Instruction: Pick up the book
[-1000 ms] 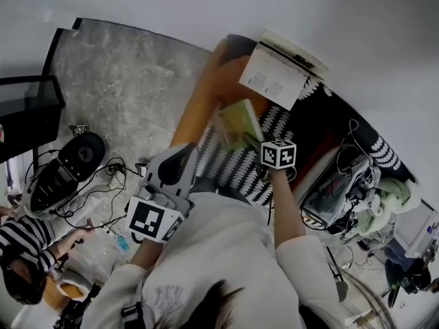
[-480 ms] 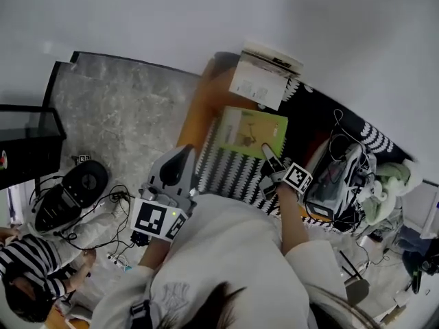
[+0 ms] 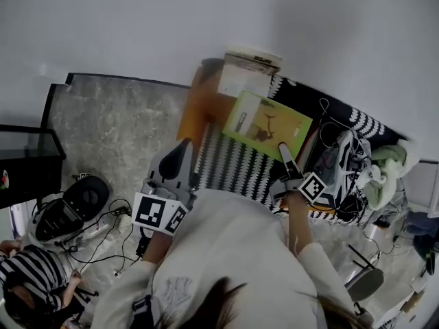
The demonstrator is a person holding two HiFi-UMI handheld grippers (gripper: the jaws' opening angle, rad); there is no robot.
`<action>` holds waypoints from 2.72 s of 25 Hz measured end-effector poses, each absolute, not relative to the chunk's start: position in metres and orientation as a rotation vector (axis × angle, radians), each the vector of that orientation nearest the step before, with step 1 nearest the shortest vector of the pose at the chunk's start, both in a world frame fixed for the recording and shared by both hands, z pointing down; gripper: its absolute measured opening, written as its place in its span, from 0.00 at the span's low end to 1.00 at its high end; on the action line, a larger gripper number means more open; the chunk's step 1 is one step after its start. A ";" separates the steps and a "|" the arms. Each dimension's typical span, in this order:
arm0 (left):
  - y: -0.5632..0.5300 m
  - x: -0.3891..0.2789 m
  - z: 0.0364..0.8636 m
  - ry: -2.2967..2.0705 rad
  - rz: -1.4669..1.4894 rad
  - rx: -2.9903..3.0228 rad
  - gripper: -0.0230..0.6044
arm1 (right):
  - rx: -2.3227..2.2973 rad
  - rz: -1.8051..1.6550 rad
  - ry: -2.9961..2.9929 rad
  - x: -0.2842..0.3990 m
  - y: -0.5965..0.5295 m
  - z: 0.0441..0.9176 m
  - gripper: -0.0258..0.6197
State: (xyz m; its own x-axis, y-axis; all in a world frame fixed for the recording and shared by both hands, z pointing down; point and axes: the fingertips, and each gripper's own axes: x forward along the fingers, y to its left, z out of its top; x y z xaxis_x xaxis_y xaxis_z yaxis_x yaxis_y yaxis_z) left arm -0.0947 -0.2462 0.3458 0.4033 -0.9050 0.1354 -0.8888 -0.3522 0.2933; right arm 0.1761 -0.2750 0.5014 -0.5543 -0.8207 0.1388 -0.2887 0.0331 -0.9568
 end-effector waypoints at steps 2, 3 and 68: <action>-0.243 -0.090 0.343 -1.547 -0.083 2.361 0.05 | -1.132 -1.476 1.887 0.183 -0.269 0.478 0.27; -0.240 -0.087 0.342 -1.541 -0.088 2.369 0.05 | -1.142 -1.440 1.908 0.185 -0.265 0.467 0.27; -0.209 -0.057 0.332 -1.467 -0.078 2.464 0.05 | -1.203 -0.583 2.911 0.111 -0.175 0.338 0.27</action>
